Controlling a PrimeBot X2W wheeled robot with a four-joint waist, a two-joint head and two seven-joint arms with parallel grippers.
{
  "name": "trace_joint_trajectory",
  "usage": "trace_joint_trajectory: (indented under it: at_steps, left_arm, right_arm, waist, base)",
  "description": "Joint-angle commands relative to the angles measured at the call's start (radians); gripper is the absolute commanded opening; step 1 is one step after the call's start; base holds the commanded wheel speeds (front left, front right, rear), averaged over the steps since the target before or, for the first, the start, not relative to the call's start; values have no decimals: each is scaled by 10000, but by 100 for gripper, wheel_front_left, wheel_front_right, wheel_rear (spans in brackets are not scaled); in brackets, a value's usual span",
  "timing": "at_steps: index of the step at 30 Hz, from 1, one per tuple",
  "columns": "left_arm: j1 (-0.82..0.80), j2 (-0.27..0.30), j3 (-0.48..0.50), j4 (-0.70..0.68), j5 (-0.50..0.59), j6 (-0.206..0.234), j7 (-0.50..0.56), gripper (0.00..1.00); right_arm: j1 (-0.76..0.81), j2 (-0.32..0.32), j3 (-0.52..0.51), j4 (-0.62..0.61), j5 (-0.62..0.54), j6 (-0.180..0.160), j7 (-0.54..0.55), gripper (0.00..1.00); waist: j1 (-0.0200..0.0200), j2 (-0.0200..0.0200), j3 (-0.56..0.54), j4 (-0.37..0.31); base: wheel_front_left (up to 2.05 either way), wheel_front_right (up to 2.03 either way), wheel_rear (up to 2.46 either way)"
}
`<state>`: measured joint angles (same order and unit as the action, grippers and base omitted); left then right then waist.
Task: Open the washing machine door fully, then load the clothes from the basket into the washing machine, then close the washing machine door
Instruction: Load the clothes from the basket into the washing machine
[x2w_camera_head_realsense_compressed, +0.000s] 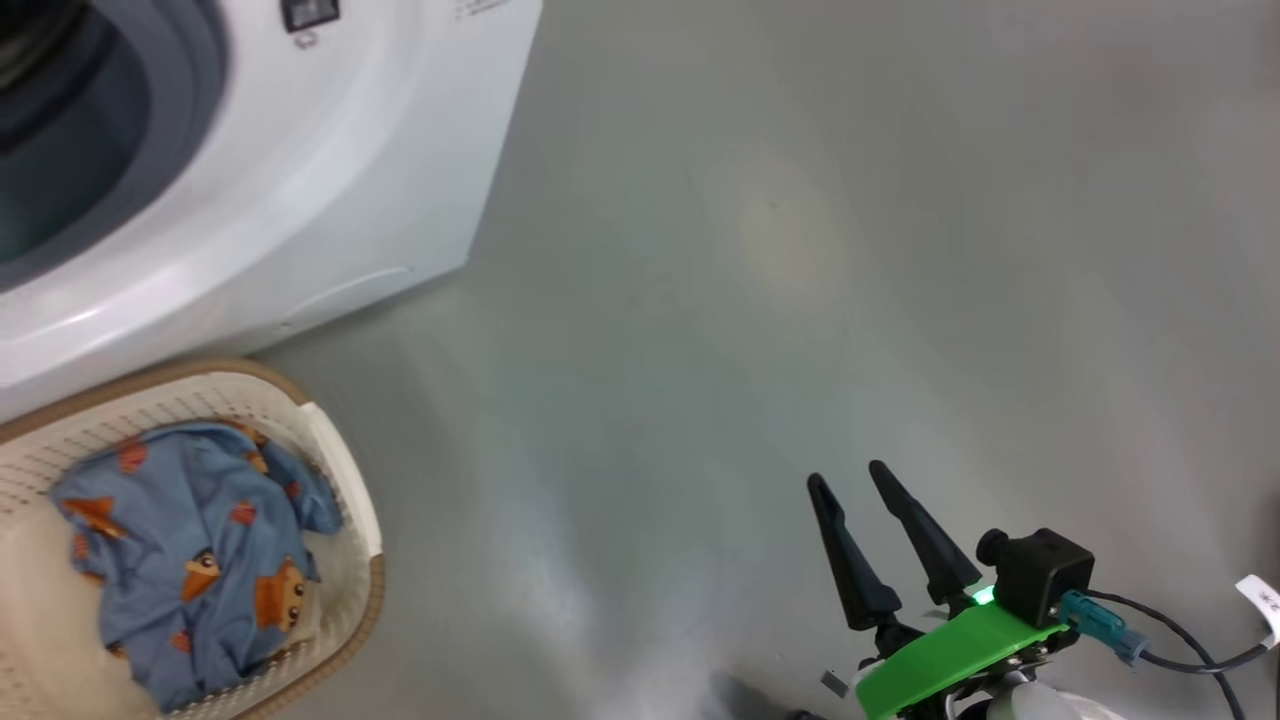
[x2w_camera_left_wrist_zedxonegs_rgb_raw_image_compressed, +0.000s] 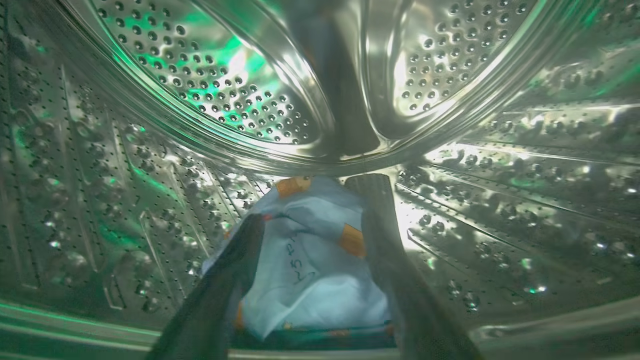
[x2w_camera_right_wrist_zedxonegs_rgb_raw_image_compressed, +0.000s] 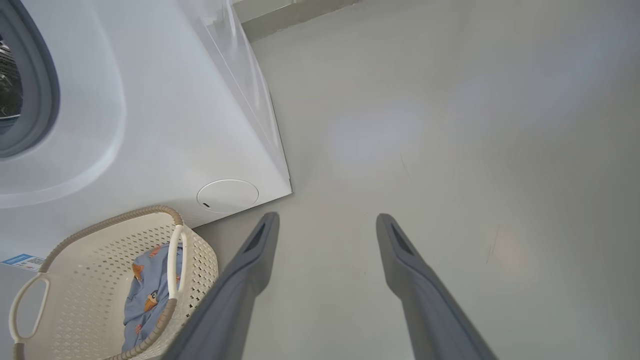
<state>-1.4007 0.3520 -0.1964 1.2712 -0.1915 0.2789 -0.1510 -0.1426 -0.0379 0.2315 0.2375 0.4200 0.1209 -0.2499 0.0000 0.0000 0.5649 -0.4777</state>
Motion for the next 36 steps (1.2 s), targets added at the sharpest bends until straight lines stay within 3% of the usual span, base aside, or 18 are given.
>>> trace_joint_trajectory:
  at_steps: [1, 9, 15, 26, 36]
  left_arm:
    - [424, 19, 236, -126, -249, 141, -332, 100]
    - [1374, -979, 536, -66, -830, 156, -921, 100]
    - [2377, -1808, 670, -414, -1173, -265, -1093, 100]
    - [5378, -2807, 930, -3183, -1276, -864, -1106, 100]
    - [8354, -3010, 599, -5730, -1159, -1396, -1107, 100]
  right_arm:
    - [244, -124, 28, -130, -176, 98, -118, 100]
    - [451, -171, -306, -165, -461, 98, -118, 100]
    - [626, -251, -603, -192, -654, 98, -118, 100]
    - [1060, -416, -1413, -376, -1074, 98, -118, 100]
    - [1413, -564, -2005, -639, -1444, 98, -118, 100]
  waist:
    - [0, 0, -539, 446]
    - [0, 0, -1379, 1165]
    - [0, 0, -2124, 1820]
    - [0, 0, -3549, 2969]
    - [0, 0, -4481, 3586]
  base:
    - [0, 0, 0]
    - [0, 0, 0]
    - [0, 0, 0]
    - [0, 0, 0]
    - [0, 0, 0]
